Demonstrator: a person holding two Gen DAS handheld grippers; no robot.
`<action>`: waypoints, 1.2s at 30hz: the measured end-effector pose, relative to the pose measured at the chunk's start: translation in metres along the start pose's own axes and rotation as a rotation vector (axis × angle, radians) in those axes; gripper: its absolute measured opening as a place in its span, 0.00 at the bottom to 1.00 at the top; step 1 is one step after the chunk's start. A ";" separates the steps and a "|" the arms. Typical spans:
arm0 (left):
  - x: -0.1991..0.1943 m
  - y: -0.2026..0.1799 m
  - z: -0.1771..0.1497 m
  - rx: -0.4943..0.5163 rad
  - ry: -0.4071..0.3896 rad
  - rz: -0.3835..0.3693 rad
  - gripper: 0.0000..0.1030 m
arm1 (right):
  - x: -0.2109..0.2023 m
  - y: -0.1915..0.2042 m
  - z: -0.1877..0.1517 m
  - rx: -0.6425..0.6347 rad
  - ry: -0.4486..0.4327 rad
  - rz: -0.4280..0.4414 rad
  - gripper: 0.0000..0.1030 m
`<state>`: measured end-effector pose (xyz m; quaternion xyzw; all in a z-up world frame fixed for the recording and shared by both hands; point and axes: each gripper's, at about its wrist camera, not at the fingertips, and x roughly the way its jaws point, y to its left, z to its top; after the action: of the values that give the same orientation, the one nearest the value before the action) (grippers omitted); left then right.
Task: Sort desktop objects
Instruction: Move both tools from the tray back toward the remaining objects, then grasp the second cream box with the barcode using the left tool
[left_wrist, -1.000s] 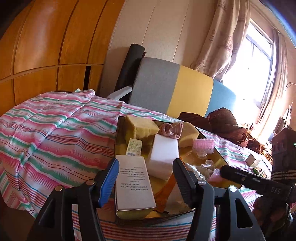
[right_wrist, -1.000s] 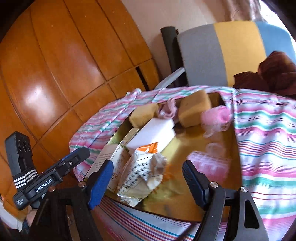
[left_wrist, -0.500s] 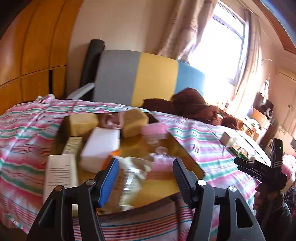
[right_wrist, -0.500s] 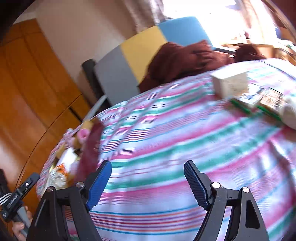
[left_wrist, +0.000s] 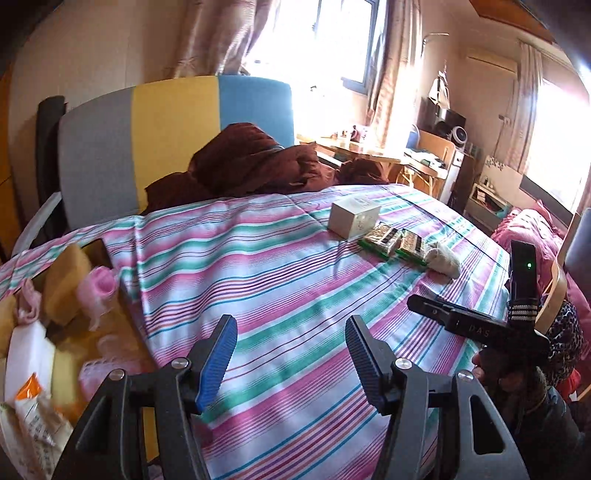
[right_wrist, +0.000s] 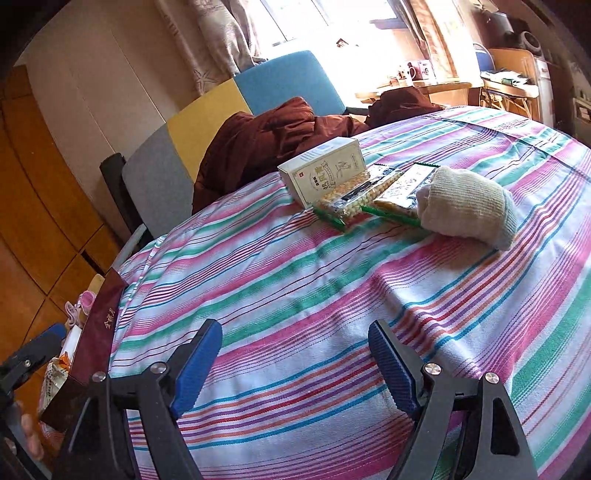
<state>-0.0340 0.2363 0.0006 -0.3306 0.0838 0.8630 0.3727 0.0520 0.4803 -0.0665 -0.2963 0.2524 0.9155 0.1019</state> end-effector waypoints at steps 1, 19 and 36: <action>0.009 -0.006 0.007 0.019 0.011 -0.009 0.61 | 0.000 0.000 0.000 -0.005 -0.004 0.002 0.81; 0.178 -0.093 0.129 0.440 0.152 -0.136 0.81 | 0.002 -0.002 -0.006 -0.021 -0.058 0.134 0.88; 0.276 -0.102 0.145 0.468 0.256 -0.181 0.68 | 0.002 -0.003 -0.006 -0.027 -0.074 0.212 0.92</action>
<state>-0.1754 0.5269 -0.0525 -0.3480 0.2974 0.7347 0.5008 0.0547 0.4802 -0.0732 -0.2354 0.2663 0.9347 0.0096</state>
